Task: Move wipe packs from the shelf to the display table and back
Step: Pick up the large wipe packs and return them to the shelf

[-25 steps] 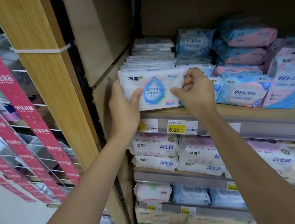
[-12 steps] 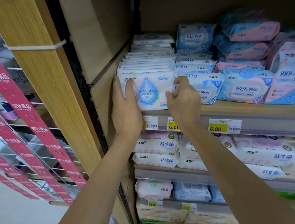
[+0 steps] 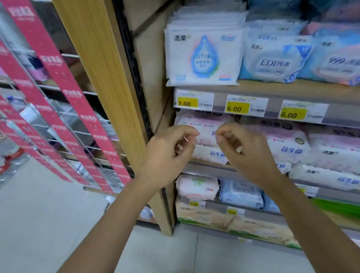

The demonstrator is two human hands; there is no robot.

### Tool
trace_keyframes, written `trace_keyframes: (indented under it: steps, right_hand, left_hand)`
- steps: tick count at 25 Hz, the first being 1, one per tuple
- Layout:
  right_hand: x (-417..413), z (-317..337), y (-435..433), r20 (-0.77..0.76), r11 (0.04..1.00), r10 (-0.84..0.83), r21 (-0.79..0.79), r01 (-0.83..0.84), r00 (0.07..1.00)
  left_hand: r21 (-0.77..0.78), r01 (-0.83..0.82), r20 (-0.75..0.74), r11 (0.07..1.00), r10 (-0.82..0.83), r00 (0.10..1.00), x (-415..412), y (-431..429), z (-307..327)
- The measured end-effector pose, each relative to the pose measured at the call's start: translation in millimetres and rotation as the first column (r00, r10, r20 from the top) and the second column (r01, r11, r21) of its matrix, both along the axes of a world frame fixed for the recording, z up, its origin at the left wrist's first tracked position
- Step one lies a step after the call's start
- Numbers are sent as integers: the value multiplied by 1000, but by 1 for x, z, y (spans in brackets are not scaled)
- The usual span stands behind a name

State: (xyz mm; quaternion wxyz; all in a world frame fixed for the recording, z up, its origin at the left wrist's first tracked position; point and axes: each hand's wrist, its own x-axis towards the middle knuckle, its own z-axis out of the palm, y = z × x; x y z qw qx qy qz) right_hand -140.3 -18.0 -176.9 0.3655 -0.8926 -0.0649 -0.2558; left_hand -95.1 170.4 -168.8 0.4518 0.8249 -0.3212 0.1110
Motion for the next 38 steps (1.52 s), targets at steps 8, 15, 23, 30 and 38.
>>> trace_keyframes:
  steps: [8,15,23,30,38]
  right_hand:
    - [-73,-146,39,-683,809,377,-87,-582,626]
    - [-155,-151,203,-713,220,680,-23,-975,171]
    - [-348,-121,390,-698,-387,670,-38,-921,-253]
    - [-491,-140,481,-751,-514,567,0,-858,-339]
    - [-565,-185,580,-857,-463,439,43,-886,-271]
  left_hand:
    - [347,-418,-467,839,542,699,-185,88,-127]
    - [406,-836,-647,369,762,22,-421,119,-167]
    - [340,-879,-714,-335,516,-473,-643,114,-180]
    - [371,-759,-695,-535,381,-609,-797,181,-172]
    - [367,-740,-659,-563,404,-634,-894,347,-174]
